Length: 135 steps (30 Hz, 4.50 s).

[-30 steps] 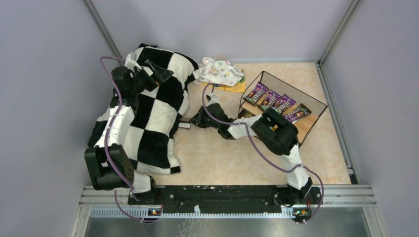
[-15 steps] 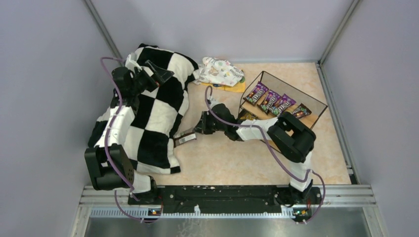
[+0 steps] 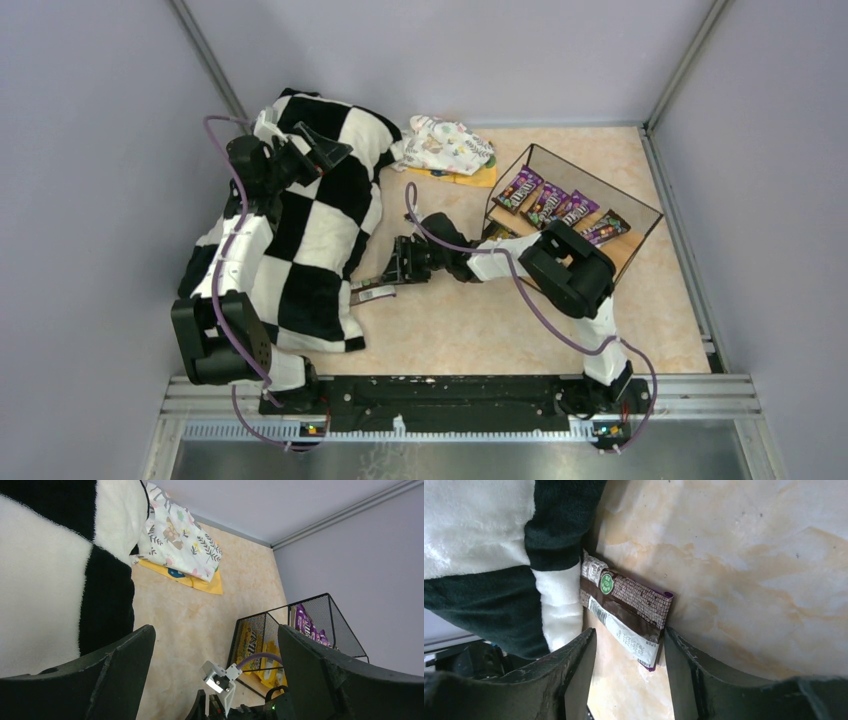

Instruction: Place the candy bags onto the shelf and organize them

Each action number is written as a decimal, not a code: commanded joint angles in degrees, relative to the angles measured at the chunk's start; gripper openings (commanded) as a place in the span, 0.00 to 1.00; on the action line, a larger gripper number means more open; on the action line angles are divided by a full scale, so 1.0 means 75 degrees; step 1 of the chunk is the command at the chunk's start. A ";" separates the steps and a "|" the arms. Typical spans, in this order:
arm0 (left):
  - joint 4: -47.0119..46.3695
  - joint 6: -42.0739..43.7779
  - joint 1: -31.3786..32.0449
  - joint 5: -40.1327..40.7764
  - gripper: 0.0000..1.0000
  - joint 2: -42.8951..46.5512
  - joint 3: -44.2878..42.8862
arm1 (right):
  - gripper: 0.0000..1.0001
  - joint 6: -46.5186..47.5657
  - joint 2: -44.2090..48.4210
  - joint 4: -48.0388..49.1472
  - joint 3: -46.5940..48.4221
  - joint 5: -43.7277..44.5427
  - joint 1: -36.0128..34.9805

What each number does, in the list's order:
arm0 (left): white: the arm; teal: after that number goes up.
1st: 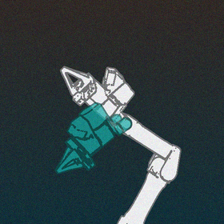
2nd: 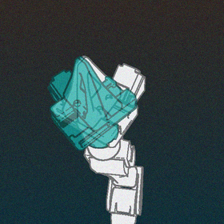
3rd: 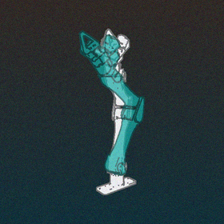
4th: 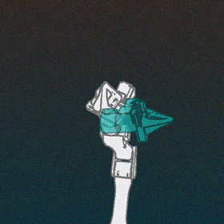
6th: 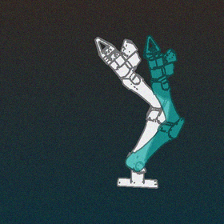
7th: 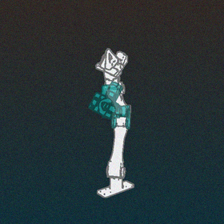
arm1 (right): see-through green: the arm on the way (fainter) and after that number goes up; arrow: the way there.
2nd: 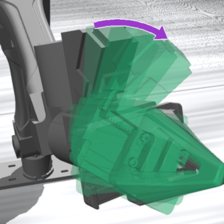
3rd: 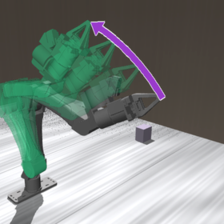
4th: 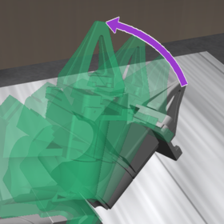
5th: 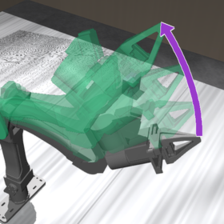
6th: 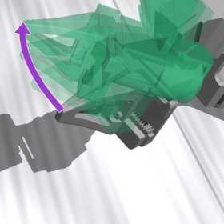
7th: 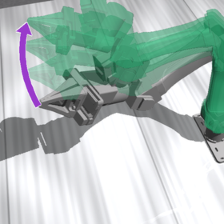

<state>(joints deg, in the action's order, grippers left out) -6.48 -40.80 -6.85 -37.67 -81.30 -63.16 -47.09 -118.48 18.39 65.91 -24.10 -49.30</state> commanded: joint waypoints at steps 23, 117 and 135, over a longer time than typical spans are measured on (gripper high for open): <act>-0.0419 -0.0074 -0.0011 -0.0145 0.98 -0.0139 -0.0005 | 0.34 -0.1626 -0.1537 0.1176 0.1055 0.0797 -0.0692; 0.0079 0.0553 0.1170 0.0058 0.98 -0.0084 -0.0309 | 0.00 1.3062 0.9421 -0.8189 0.0753 0.9646 0.1462; 0.0056 0.0497 0.1183 -0.0028 0.98 -0.0082 -0.0321 | 0.00 1.3674 0.9253 -0.7166 -0.0405 0.9027 0.2691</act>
<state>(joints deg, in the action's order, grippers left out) -4.71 -37.43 1.89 -37.08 -83.02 -63.55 54.54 -49.67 -39.29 62.74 44.34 -30.39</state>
